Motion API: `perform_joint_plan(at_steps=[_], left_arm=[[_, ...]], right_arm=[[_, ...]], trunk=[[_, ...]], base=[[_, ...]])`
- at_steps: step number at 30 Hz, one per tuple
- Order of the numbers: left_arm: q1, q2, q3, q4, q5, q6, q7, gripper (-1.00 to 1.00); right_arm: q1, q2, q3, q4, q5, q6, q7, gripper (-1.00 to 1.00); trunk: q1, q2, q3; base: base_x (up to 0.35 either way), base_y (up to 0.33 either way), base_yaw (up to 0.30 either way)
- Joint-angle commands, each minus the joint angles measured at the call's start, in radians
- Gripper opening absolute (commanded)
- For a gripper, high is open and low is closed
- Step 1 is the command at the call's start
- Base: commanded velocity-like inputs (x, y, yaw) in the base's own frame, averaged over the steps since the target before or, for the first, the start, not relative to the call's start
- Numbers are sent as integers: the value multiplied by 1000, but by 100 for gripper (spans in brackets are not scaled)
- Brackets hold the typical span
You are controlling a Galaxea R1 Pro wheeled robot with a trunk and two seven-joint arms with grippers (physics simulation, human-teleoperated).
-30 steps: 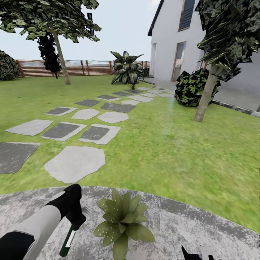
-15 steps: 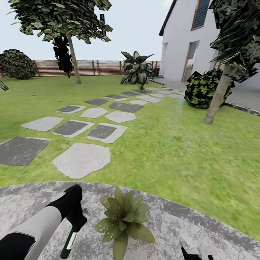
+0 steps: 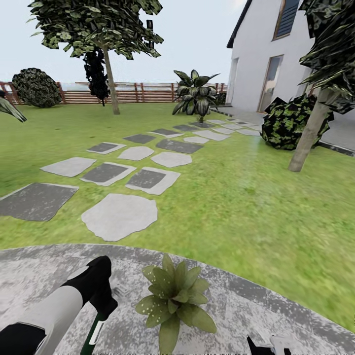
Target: Pick up the pesticide atomizer in the garden and spray insectifuge to fully cover both potted plants in the garden.
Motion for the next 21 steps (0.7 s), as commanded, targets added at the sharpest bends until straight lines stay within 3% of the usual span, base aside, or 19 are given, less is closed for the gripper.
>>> perform_joint_plan(at_steps=[1, 7, 14, 21], left_arm=[[0, 0, -3, -3, -8, 7, -9, -100], [0, -4, -4, -6, -8, 9, 2, -100], [0, -1, -1, -36, -8, 9, 3, -100], [-1, 6, -2, -44, -9, 12, 3, -100]], right_arm=[[-1, 0, -9, 0, 2, -2, 8, 100], [-1, 0, -9, 0, 2, -2, 8, 100], [-1, 0, -9, 1, 2, -3, 8, 100], [-1, 2, -8, 1, 2, -4, 10, 100]], trunk=[[0, 0, -1], [0, 0, -1], [0, 0, -1], [0, 0, -1]], base=[[-186, -108, 40], [-133, -198, 17], [-94, -266, 221], [-207, -221, 14]])
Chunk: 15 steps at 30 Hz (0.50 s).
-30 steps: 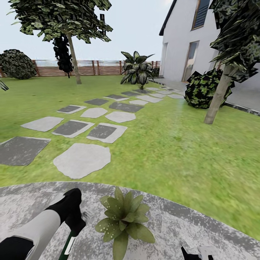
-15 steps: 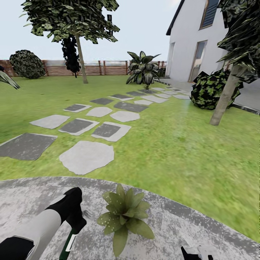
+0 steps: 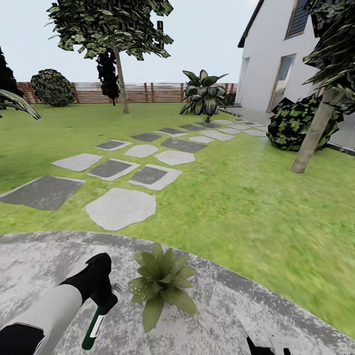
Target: Pick up the pesticide atomizer in the garden and spray insectifuge to fully cover both potted plants in the garden.
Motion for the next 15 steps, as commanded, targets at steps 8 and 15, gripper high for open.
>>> perform_joint_plan(at_steps=[8, 15], left_arm=[[0, 1, -5, -1, -8, 7, -5, -100], [0, -6, -4, -1, -8, 7, -2, -100]], right_arm=[[-1, 0, -9, 0, 2, -2, 8, 100], [-1, 0, -9, 0, 2, -2, 8, 100]], trunk=[[-1, 0, -1], [-1, 0, -1]], base=[[-61, -45, 126], [-1, -1, 273]])
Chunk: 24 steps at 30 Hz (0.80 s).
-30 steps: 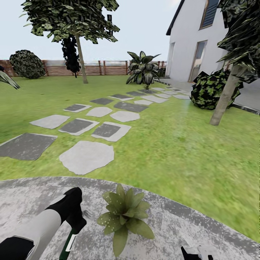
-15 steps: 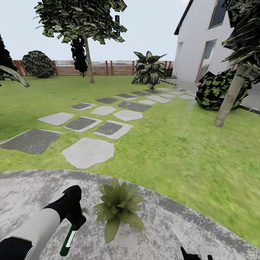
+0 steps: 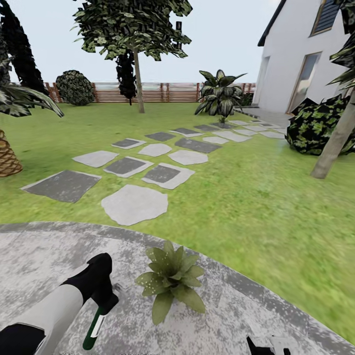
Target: Pick up the pesticide atomizer in the garden and spray insectifuge to fully cover both potted plants in the garden.
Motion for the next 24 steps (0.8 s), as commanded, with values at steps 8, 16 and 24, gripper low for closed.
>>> perform_joint_plan(at_steps=[8, 16, 24], left_arm=[[0, -6, -2, -2, -9, 5, 2, -100], [0, -10, -2, -2, -15, 6, 4, -100], [0, -13, -1, -30, -10, 8, 4, -100]], right_arm=[[-1, 0, -8, 0, 2, -2, 7, 100], [-1, -3, -8, -2, 4, -2, 7, 100], [-1, -5, -8, -2, 3, -2, 8, 100]], trunk=[[0, 0, 1], [0, 0, 5], [0, 0, 5]], base=[[0, 0, 269], [0, -1, 115], [106, -181, 1]])
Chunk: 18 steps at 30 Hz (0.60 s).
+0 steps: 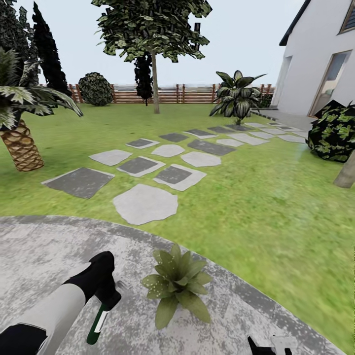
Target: Pick up the pesticide atomizer in the garden and spray insectifuge to fully cover both potted plants in the garden.
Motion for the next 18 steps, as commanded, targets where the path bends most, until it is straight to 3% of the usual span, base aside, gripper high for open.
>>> perform_joint_plan(at_steps=[1, 12, 18], left_arm=[[0, 1, -5, -3, -8, 5, -10, -100], [0, 0, -4, -4, -8, 5, -11, -100], [0, -3, -4, -2, -8, 5, -11, -100]], right_arm=[[-1, 0, -9, 0, 2, -2, 8, 100], [-1, 1, -9, 0, 2, -2, 8, 100], [-1, 1, -9, 0, 3, -2, 8, 100]], trunk=[[0, 0, -1], [0, 0, -1], [0, 0, -1]], base=[[143, -240, 0], [25, -266, 3], [0, -273, 199]])
